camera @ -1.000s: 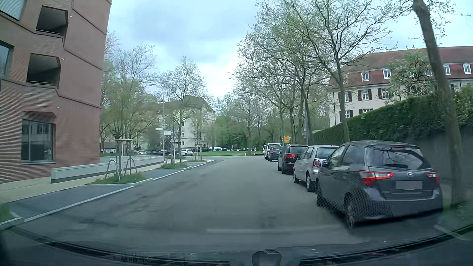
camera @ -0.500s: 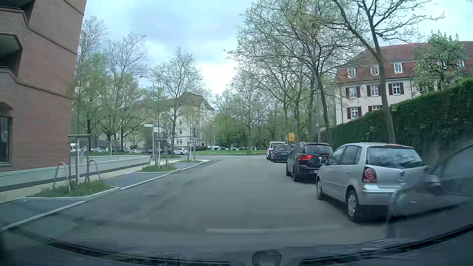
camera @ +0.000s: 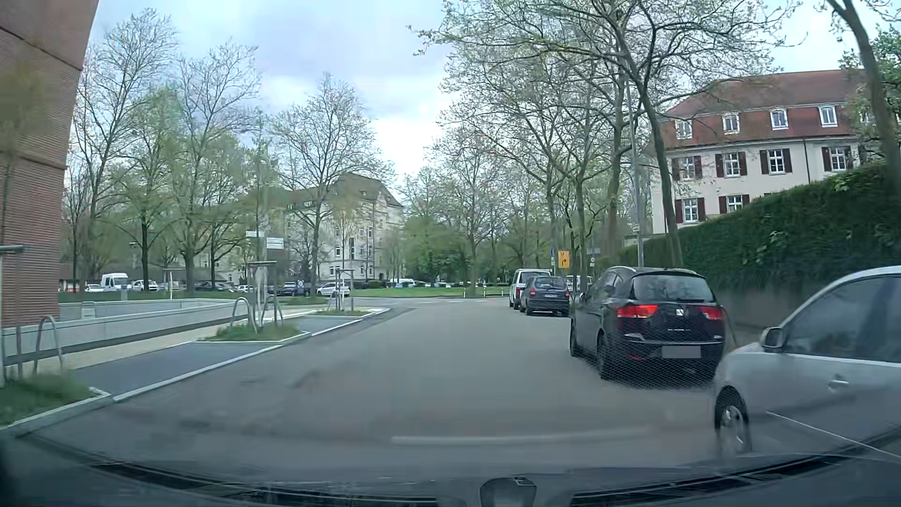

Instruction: Follow the waypoints while adhering to traffic rules and regulations

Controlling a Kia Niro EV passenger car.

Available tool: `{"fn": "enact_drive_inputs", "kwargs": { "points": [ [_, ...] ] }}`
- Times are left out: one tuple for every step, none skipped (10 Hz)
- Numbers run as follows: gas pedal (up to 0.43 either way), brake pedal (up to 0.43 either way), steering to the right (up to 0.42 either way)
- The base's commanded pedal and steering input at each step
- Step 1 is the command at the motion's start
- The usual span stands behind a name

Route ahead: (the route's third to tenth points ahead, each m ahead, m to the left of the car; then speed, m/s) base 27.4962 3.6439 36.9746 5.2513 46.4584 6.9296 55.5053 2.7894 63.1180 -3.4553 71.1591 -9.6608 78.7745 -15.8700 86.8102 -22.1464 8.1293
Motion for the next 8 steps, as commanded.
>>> {"fn": "enact_drive_inputs", "kwargs": {
  "points": [
    [0.079, 0.0, 0.006],
    [0.067, 0.0, 0.006],
    [0.067, 0.0, 0.006],
    [0.067, 0.0, 0.006],
    [0.067, 0.0, 0.005],
    [0.067, 0.0, 0.006],
    [0.059, 0.0, 0.005],
    [0.028, 0.0, 0.004]
  ]
}}
